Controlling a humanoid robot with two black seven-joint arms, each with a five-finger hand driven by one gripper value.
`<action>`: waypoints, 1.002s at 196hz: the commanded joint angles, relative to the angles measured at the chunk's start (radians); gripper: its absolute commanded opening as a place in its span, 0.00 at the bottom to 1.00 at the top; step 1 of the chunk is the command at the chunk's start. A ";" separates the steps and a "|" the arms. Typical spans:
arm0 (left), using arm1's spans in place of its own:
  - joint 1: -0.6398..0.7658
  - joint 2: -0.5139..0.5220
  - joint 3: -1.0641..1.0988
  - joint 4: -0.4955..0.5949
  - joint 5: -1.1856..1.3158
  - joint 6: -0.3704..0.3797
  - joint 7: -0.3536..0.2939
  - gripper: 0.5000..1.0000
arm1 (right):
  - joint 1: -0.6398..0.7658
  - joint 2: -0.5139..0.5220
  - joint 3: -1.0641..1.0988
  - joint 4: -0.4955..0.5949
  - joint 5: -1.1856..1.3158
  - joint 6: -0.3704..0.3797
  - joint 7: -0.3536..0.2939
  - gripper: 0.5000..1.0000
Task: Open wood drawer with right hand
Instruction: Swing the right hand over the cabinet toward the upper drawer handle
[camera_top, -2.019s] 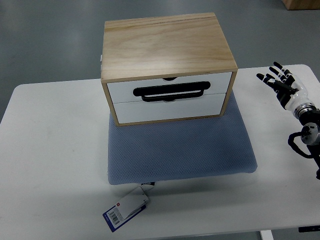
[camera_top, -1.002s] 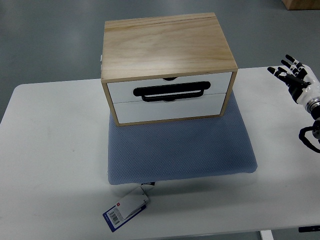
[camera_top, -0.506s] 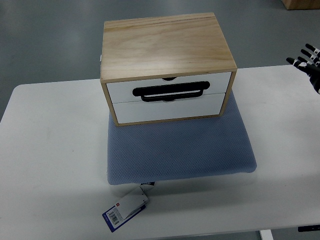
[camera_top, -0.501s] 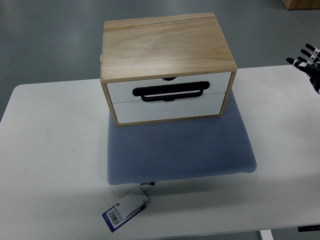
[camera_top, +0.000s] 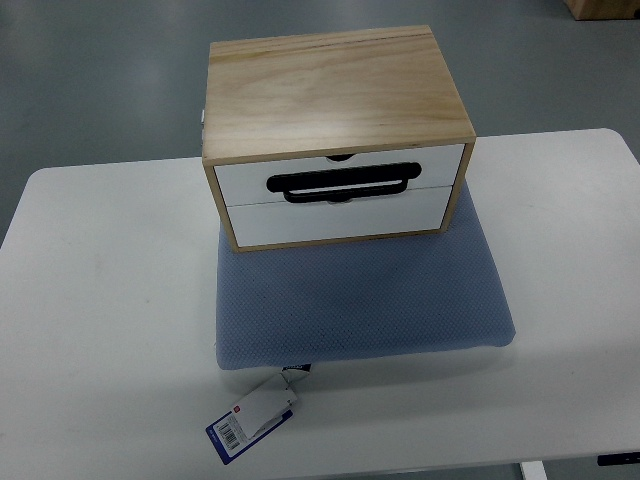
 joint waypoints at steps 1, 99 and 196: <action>0.000 0.000 0.000 0.001 0.000 0.000 0.000 1.00 | 0.122 -0.087 -0.097 0.061 0.000 0.112 0.001 0.86; 0.000 0.000 0.000 0.000 0.000 0.000 0.000 1.00 | 0.672 -0.124 -0.610 0.274 -0.078 0.369 -0.004 0.86; 0.000 0.000 0.000 0.000 0.000 0.000 0.000 1.00 | 1.045 0.098 -1.007 0.391 -0.132 0.369 -0.005 0.86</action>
